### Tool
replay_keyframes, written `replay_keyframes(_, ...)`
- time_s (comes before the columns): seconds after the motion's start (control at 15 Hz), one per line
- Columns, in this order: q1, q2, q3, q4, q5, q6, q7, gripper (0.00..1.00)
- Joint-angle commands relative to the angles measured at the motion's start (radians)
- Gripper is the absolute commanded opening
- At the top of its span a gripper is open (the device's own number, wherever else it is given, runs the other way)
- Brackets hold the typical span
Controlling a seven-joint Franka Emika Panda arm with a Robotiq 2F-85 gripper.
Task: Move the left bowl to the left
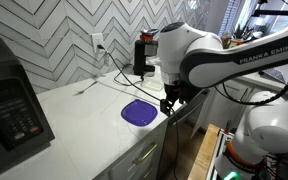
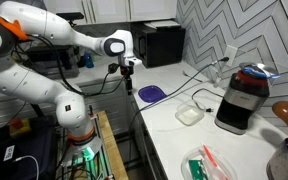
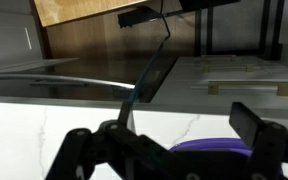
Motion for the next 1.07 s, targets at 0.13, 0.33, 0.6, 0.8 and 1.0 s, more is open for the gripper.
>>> replay_keyframes(0.13, -0.074, 0.003, 0.008, -0.01, -0.101, 0.019, 0.165, 1.0)
replay_keyframes(0.33, -0.169, 0.035, -0.04, -0.023, -0.234, 0.064, 0.231, 1.0)
replay_keyframes(0.6, -0.29, 0.158, -0.146, 0.052, -0.4, 0.181, 0.201, 1.0)
replay_keyframes(0.8, -0.293, 0.235, -0.23, 0.134, -0.44, 0.308, 0.111, 1.0)
replay_keyframes(1.0, -0.262, 0.272, -0.315, 0.185, -0.37, 0.478, -0.067, 1.0)
